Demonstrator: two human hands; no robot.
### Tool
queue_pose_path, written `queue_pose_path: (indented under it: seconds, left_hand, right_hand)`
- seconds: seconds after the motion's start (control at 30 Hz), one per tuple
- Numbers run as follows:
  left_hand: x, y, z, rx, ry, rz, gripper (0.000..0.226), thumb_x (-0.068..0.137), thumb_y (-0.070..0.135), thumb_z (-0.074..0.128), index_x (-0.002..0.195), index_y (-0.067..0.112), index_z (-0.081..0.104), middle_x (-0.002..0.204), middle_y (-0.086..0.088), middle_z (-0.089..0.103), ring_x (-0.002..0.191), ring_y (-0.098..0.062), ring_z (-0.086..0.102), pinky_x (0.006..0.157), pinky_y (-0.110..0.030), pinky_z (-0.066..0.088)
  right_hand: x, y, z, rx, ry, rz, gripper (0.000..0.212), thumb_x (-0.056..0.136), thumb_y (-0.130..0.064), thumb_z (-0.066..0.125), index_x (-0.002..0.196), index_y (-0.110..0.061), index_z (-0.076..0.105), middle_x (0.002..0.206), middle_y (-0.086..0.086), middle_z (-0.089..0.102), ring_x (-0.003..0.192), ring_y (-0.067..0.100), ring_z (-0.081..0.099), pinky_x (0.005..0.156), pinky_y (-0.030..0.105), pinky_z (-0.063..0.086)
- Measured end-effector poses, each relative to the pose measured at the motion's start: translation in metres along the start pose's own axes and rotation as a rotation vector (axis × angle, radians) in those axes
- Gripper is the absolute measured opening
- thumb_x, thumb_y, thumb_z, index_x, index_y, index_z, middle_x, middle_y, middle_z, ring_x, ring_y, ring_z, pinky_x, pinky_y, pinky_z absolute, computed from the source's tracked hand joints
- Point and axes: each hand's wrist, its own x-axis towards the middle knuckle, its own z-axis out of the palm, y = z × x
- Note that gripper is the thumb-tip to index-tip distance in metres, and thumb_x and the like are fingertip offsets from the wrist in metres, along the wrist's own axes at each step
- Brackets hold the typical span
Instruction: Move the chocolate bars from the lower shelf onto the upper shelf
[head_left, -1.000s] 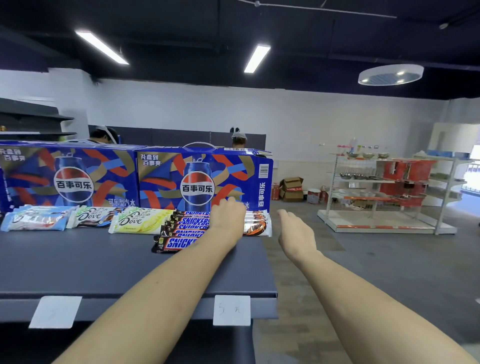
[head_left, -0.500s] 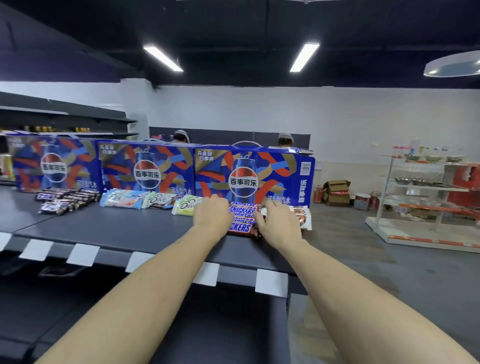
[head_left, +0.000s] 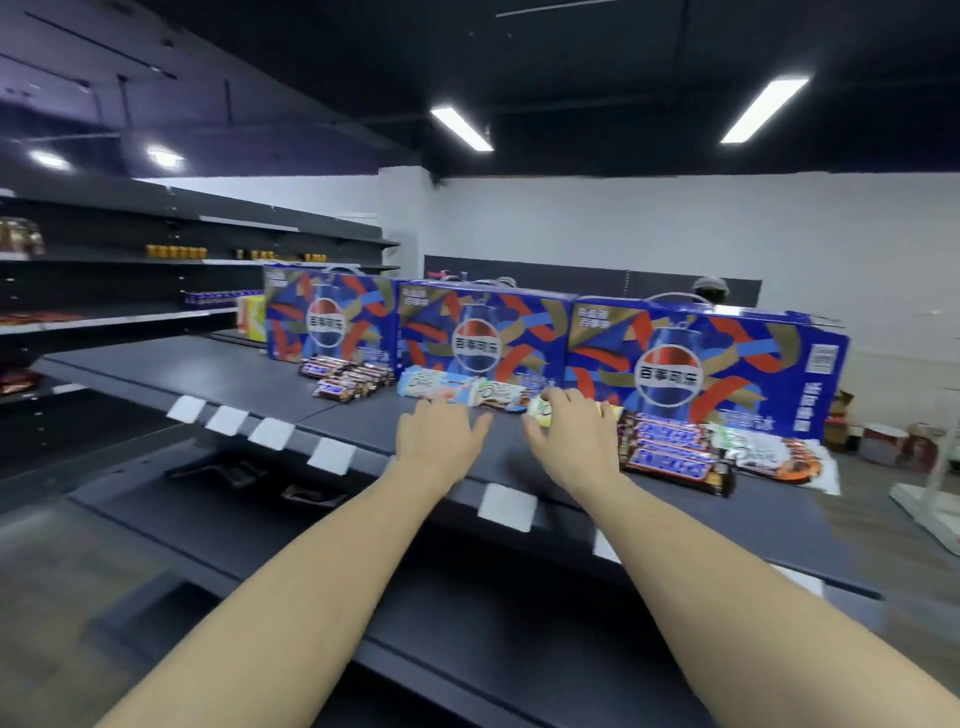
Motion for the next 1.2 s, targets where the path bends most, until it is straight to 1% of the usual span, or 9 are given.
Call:
queue_pose_path:
  seconds: [0.07, 0.17, 0.27, 0.37, 0.47, 0.6, 0.73, 0.97, 1.2]
  left_hand:
    - [-0.004, -0.036, -0.004, 0.018, -0.018, -0.039, 0.055, 0.099, 0.055, 0.029, 0.109, 0.013, 0.062, 0.116, -0.009, 0.057, 0.107, -0.028, 0.053, 0.080, -0.040, 0.045]
    - [-0.014, -0.097, -0.010, 0.034, -0.010, -0.080, 0.047, 0.099, 0.052, 0.035, 0.117, 0.014, 0.056, 0.116, -0.008, 0.056, 0.107, -0.027, 0.053, 0.082, -0.040, 0.046]
    - [-0.029, -0.162, -0.015, 0.061, 0.012, -0.127, 0.035, 0.098, 0.042, 0.043, 0.119, 0.015, 0.049, 0.118, -0.008, 0.054, 0.110, -0.028, 0.052, 0.083, -0.038, 0.044]
    - [-0.048, -0.224, -0.015, 0.096, -0.013, -0.213, 0.033, 0.096, 0.036, 0.046, 0.121, 0.015, 0.049, 0.120, -0.007, 0.054, 0.112, -0.028, 0.052, 0.085, -0.038, 0.044]
    - [-0.067, -0.281, -0.008, 0.123, -0.064, -0.292, 0.030, 0.097, 0.035, 0.046, 0.118, 0.015, 0.052, 0.119, -0.007, 0.053, 0.111, -0.027, 0.052, 0.085, -0.038, 0.043]
    - [-0.083, -0.343, 0.006, 0.090, -0.115, -0.357, 0.032, 0.096, 0.033, 0.047, 0.122, 0.016, 0.054, 0.120, -0.006, 0.053, 0.110, -0.026, 0.052, 0.085, -0.037, 0.045]
    - [-0.083, -0.389, 0.031, 0.077, -0.216, -0.398, 0.037, 0.095, 0.033, 0.048, 0.128, 0.017, 0.052, 0.124, -0.007, 0.050, 0.116, -0.028, 0.047, 0.089, -0.039, 0.045]
    - [-0.045, -0.448, 0.094, 0.043, -0.383, -0.413, 0.043, 0.095, 0.030, 0.050, 0.137, 0.018, 0.047, 0.130, -0.009, 0.046, 0.123, -0.030, 0.041, 0.093, -0.041, 0.046]
    - [0.007, -0.481, 0.156, -0.011, -0.446, -0.368, 0.044, 0.096, 0.032, 0.050, 0.138, 0.017, 0.046, 0.129, -0.009, 0.047, 0.121, -0.030, 0.041, 0.091, -0.041, 0.045]
  right_hand:
    - [0.001, -0.033, 0.012, 0.055, 0.005, -0.037, 0.042, 0.095, -0.043, 0.049, 0.129, -0.019, 0.055, 0.124, 0.002, 0.060, 0.116, 0.023, 0.054, 0.104, 0.043, 0.036]
    - [0.002, -0.095, 0.035, 0.172, 0.001, -0.081, 0.031, 0.096, -0.037, 0.050, 0.120, -0.017, 0.057, 0.114, 0.001, 0.058, 0.104, 0.021, 0.056, 0.083, 0.037, 0.048]
    - [-0.005, -0.166, 0.058, 0.272, -0.006, -0.175, 0.014, 0.096, -0.031, 0.052, 0.102, -0.019, 0.053, 0.099, 0.000, 0.054, 0.087, 0.020, 0.055, 0.067, 0.034, 0.047]
    - [-0.019, -0.236, 0.083, 0.356, -0.057, -0.282, 0.012, 0.094, -0.030, 0.051, 0.090, -0.021, 0.046, 0.083, -0.002, 0.052, 0.072, 0.021, 0.055, 0.060, 0.035, 0.045]
    - [-0.035, -0.293, 0.116, 0.404, -0.183, -0.384, 0.009, 0.094, -0.034, 0.049, 0.093, -0.025, 0.048, 0.081, -0.004, 0.059, 0.074, 0.022, 0.059, 0.064, 0.037, 0.048]
    - [-0.046, -0.345, 0.168, 0.407, -0.372, -0.478, 0.033, 0.095, -0.037, 0.049, 0.126, -0.026, 0.052, 0.113, -0.006, 0.061, 0.099, 0.018, 0.061, 0.081, 0.035, 0.051]
    - [-0.041, -0.373, 0.228, 0.359, -0.482, -0.520, 0.044, 0.096, -0.038, 0.048, 0.136, -0.022, 0.047, 0.131, -0.002, 0.052, 0.114, 0.018, 0.055, 0.087, 0.037, 0.049]
    - [-0.005, -0.384, 0.335, 0.287, -0.653, -0.368, 0.047, 0.096, -0.036, 0.050, 0.139, -0.020, 0.042, 0.137, 0.004, 0.045, 0.122, 0.025, 0.049, 0.093, 0.038, 0.047]
    - [0.028, -0.395, 0.408, 0.255, -0.760, -0.262, 0.052, 0.097, -0.033, 0.050, 0.145, -0.018, 0.036, 0.145, 0.006, 0.040, 0.128, 0.026, 0.047, 0.096, 0.039, 0.047]
